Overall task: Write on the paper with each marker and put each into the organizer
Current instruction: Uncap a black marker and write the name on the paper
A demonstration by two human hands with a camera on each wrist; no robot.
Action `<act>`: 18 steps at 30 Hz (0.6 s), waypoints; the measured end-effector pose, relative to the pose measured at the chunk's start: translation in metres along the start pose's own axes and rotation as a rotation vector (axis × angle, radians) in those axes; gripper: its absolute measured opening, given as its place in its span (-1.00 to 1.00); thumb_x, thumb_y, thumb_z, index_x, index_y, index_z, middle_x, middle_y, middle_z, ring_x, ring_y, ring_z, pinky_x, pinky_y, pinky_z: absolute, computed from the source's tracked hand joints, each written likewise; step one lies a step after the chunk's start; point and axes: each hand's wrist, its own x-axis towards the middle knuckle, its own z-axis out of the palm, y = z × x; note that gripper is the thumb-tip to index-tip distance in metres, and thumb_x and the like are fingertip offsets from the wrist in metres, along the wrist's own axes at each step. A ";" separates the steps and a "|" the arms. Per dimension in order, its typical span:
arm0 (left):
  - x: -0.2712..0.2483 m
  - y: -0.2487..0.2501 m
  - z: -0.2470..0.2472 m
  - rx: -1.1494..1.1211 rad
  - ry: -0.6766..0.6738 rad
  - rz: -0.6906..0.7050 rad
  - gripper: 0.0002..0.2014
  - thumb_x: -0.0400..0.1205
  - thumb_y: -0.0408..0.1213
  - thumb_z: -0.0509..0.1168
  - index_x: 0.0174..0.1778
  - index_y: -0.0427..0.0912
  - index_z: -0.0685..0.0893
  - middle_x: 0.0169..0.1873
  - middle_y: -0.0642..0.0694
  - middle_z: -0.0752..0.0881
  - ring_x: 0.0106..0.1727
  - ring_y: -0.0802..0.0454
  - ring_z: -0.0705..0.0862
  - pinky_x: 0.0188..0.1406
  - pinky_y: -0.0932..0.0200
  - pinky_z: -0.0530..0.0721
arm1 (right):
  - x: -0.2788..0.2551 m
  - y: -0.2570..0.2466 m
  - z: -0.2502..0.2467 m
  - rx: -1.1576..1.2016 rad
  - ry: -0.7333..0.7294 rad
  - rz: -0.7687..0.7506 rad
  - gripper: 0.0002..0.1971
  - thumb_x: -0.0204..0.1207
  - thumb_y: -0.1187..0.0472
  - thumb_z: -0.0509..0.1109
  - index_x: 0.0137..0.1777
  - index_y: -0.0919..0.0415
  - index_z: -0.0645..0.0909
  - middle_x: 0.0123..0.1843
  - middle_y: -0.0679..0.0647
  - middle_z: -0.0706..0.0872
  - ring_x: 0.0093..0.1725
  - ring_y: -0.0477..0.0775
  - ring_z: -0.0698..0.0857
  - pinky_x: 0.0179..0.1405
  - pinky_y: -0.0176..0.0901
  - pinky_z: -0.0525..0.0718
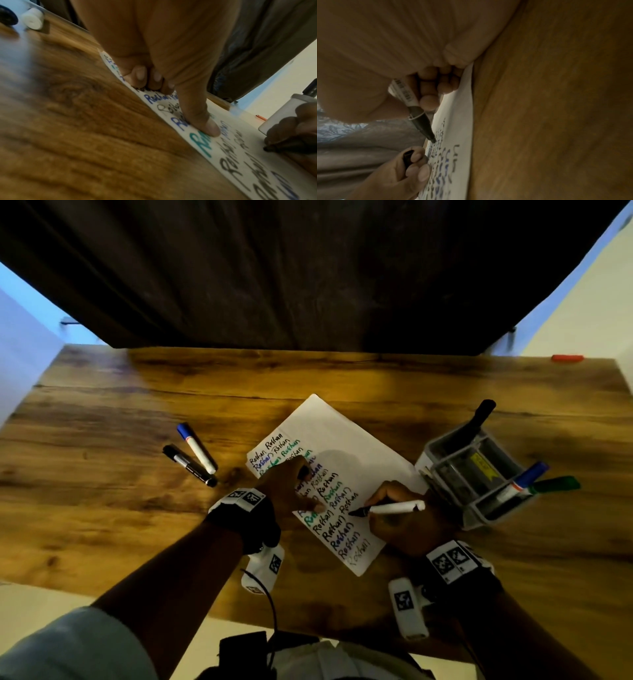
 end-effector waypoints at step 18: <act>0.001 0.004 0.000 0.028 0.004 -0.009 -0.39 0.24 0.14 0.64 0.01 0.07 0.43 -0.09 0.16 0.60 -0.06 0.10 0.61 -0.08 0.16 0.59 | -0.005 -0.011 0.005 -0.094 0.141 -0.112 -0.89 0.28 0.19 0.47 -0.30 0.22 0.63 -0.28 0.00 0.69 -0.31 -0.02 0.65 -0.33 -0.36 0.56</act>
